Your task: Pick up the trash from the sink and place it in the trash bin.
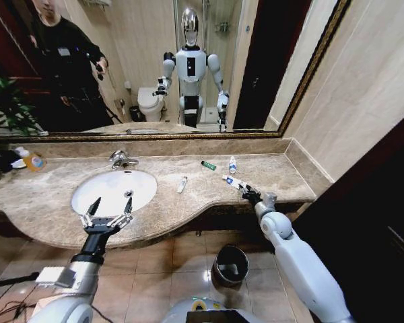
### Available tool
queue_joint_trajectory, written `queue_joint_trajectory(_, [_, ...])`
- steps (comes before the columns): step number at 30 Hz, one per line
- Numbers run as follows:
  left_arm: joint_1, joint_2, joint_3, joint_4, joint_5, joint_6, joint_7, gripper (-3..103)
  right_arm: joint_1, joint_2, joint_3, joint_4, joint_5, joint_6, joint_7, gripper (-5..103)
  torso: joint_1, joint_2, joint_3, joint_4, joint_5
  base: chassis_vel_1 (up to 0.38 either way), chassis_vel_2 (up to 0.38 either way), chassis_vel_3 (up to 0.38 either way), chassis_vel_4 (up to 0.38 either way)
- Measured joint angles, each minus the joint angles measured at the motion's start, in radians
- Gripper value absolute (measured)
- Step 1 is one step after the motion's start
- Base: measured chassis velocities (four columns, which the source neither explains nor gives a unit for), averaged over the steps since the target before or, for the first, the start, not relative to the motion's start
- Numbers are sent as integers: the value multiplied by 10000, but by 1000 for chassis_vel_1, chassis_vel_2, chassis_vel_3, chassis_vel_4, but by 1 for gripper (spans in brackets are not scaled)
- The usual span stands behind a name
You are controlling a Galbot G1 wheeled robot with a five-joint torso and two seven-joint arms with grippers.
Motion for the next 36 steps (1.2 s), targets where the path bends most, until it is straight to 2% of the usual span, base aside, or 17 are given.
queue_joint_trajectory(6, [0,0,0,0,0,0,0,100,-84,-23,24,38,-136,109,-51,5,0,0,0,0,0,0,0,0,0])
queue_joint_trajectory(8, [0,0,0,0,0,0,0,100,-93,-26,31,39,-160,124,-57,5,0,0,0,0,0,0,0,0,0])
queue_joint_trajectory(9, [0,0,0,0,0,0,0,100,-110,-27,41,63,-171,128,-58,1,0,0,0,0,1,0,0,0,0])
queue_joint_trajectory(17, [0,0,0,0,0,0,0,100,-643,-240,188,1165,-217,99,9,0,0,0,0,1,1,0,0,0,0])
queue_joint_trajectory(27, [0,0,0,0,0,0,0,100,-2093,-385,720,2775,-286,73,147,0,0,0,0,0,0,0,0,0,0])
queue_joint_trajectory(36, [0,0,0,0,-1,0,0,100,-3571,-381,1686,4103,-219,-207,120,0,0,-1,-1,0,0,0,0,0,0])
